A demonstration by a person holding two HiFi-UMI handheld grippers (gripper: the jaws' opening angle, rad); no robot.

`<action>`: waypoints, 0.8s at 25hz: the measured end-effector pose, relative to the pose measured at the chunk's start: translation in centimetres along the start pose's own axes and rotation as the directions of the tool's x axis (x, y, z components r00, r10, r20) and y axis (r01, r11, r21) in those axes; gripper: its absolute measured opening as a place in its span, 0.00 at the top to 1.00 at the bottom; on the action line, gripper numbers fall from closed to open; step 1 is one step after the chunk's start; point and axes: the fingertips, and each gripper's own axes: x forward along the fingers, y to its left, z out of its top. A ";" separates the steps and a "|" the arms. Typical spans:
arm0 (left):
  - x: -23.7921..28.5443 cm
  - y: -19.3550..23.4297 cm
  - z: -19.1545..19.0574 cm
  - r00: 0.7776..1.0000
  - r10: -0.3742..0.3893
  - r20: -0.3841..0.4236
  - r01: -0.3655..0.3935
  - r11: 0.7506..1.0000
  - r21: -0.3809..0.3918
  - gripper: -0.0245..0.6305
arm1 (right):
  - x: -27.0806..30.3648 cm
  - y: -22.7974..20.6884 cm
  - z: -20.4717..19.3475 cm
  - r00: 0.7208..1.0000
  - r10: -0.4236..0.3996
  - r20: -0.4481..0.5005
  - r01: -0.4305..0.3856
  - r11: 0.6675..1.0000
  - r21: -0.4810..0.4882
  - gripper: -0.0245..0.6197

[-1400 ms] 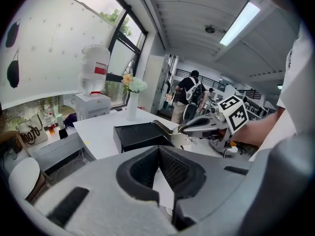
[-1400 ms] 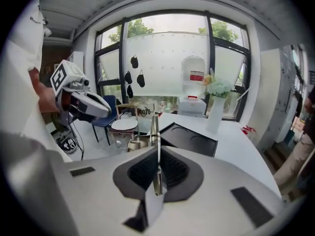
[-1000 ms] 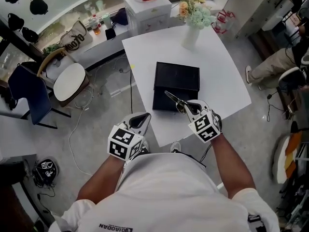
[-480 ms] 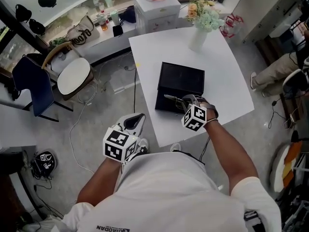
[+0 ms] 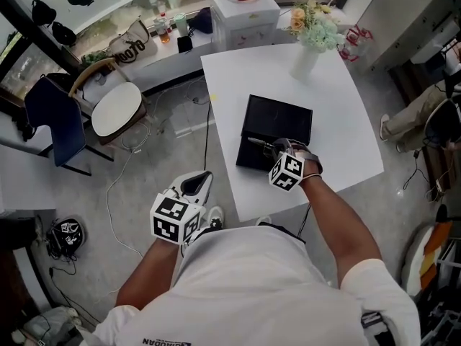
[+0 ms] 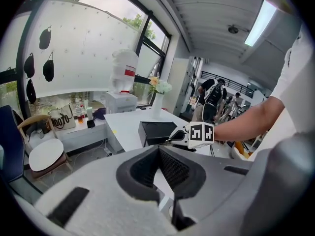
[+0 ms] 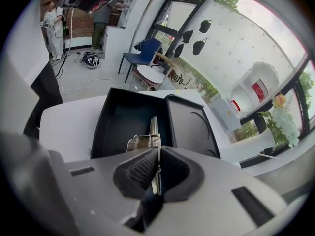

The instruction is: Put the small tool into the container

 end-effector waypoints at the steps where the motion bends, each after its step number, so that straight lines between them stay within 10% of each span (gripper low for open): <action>1: -0.1 0.1 0.0 1.000 0.003 0.001 -0.003 1.000 -0.003 0.95 | 0.1 -0.1 0.1 1.000 -0.005 -0.001 0.005 1.000 -0.002 0.93; 20: 0.0 0.4 0.1 1.000 0.004 -0.009 -0.004 1.000 -0.014 0.95 | 1.3 2.5 -0.2 0.998 0.052 -0.041 -0.053 0.998 -0.041 0.84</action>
